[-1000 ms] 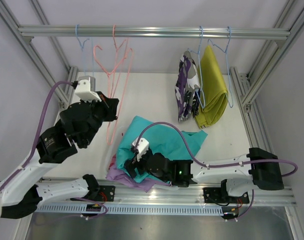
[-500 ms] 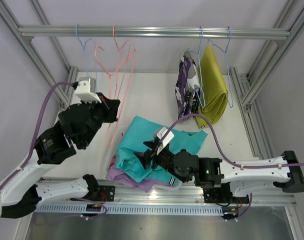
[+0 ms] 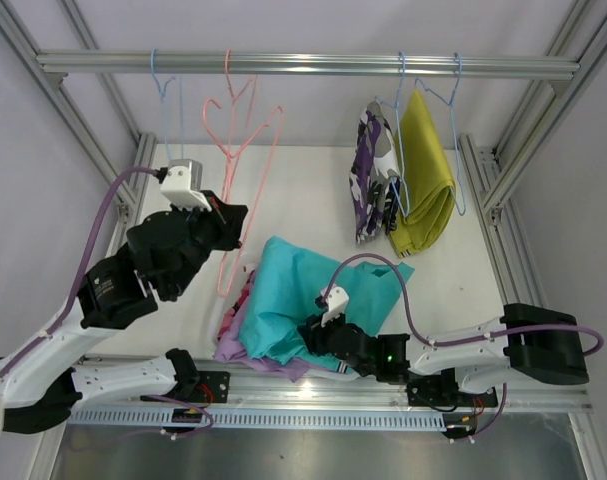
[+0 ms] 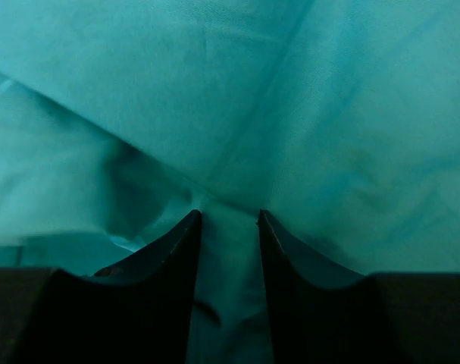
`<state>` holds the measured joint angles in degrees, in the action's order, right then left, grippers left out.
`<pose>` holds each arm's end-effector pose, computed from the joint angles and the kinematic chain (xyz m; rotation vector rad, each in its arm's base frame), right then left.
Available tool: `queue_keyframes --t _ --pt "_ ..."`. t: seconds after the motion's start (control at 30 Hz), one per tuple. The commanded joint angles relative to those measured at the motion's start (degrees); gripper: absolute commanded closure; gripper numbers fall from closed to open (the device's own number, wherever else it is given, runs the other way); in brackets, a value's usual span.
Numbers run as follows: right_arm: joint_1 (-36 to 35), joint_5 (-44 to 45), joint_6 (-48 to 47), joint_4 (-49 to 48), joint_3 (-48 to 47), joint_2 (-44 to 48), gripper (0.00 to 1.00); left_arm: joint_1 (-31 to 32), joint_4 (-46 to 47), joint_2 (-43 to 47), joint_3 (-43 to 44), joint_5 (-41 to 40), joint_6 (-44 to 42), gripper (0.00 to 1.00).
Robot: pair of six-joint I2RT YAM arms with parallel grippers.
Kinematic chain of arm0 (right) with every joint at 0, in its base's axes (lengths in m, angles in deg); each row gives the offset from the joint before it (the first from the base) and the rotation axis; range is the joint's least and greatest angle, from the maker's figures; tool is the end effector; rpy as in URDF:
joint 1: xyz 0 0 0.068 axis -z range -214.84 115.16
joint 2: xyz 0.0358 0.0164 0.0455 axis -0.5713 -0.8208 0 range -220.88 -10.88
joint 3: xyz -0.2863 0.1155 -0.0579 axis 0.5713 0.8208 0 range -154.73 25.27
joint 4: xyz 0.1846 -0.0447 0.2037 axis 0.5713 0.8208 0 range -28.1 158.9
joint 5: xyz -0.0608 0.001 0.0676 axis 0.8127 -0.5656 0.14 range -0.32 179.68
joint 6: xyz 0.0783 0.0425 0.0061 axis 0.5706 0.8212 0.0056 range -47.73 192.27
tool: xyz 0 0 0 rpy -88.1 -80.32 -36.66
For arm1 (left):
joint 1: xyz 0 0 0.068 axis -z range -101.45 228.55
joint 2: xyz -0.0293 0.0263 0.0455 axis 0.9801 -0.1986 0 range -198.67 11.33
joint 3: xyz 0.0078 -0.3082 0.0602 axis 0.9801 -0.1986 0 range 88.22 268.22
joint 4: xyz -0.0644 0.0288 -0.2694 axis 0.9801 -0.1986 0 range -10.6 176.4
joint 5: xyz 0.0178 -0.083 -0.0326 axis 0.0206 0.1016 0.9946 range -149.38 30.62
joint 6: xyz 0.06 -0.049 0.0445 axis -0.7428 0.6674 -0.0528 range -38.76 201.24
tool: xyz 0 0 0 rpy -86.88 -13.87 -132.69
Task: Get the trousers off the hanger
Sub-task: Place the trousers in the bin.
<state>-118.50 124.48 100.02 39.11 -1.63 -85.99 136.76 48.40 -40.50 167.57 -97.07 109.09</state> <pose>0.0769 0.2805 0.1937 -0.5742 1.9076 0.6749 0.1314 -0.1197 0.5042 -0.0204 1.7447 -0.5343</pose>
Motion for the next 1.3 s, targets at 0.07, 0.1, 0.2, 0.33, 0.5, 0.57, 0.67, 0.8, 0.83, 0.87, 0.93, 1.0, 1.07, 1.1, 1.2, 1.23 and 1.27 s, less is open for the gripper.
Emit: queue_keyframes --t 0.07,0.1,0.2,0.33,0.5,0.57,0.67,0.8,0.83,0.87,0.93,1.0,1.07,1.1,1.2,1.23,1.27 --pt "-3.8 3.1 6.2 8.2 -2.4 2.2 0.57 1.3 1.9 0.5 -1.0 0.8 1.4 0.99" --pt "-3.8 3.7 5.3 10.0 -3.9 4.5 0.57 1.5 1.9 0.5 -0.9 0.9 1.4 0.99" --pt "-4.1 5.5 1.6 16.5 -10.2 9.1 0.53 2.3 1.5 0.5 -0.3 0.8 1.2 0.99" --pt "-4.8 7.3 -3.8 20.1 -17.3 12.8 0.51 3.0 0.6 0.6 0.7 -0.1 0.6 1.0" --pt "-4.4 7.6 -11.8 15.7 -22.1 12.3 0.51 3.1 0.3 1.0 1.4 0.1 0.2 0.99" --pt "-3.3 5.8 -12.8 13.2 -23.0 9.8 0.51 3.2 0.2 1.1 1.6 -0.3 0.1 0.99" --pt "-1.2 1.5 -13.0 8.2 -23.1 5.1 0.51 3.4 0.3 1.2 1.6 -0.9 -0.1 0.99" --pt "0.1 -3.5 -9.0 1.0 -20.5 -4.3 0.53 3.3 0.6 0.9 1.2 -1.0 -0.3 0.99" --pt "0.1 -4.4 -5.7 -0.1 -18.8 -6.7 0.53 3.4 0.6 0.8 1.3 -1.0 -0.3 0.99" --pt "0.0 -6.2 -3.9 -2.2 -18.0 -11.8 0.54 3.4 0.6 0.8 1.0 -0.8 -0.3 0.99" --pt "-1.3 -6.3 0.9 -4.1 -15.7 -16.5 0.57 3.6 0.7 0.6 0.4 -0.5 -0.3 0.99" --pt "-3.0 -5.5 2.7 -4.6 -14.5 -20.0 0.59 3.7 0.9 0.6 -0.3 -0.6 -0.3 0.99" --pt "-3.9 -4.3 3.4 -3.2 -13.9 -18.9 0.58 3.7 0.8 0.8 -0.9 -0.8 -0.3 1.0" --pt "-4.5 -2.9 3.0 -2.0 -14.1 -15.9 0.58 3.7 0.8 0.8 -0.9 -0.8 -0.3 0.99" --pt "-4.8 -0.6 0.0 3.6 -16.2 -10.2 0.55 3.7 0.5 0.9 -0.6 -0.6 -0.4 0.99" --pt "-4.8 0.6 -0.9 5.2 -17.1 -6.4 0.53 3.8 0.5 1.0 -0.3 -0.5 -0.4 0.99" --pt "-4.8 1.0 -2.2 8.3 -18.3 -4.6 0.51 3.8 0.5 1.0 -0.4 -0.5 -0.4 1.0"
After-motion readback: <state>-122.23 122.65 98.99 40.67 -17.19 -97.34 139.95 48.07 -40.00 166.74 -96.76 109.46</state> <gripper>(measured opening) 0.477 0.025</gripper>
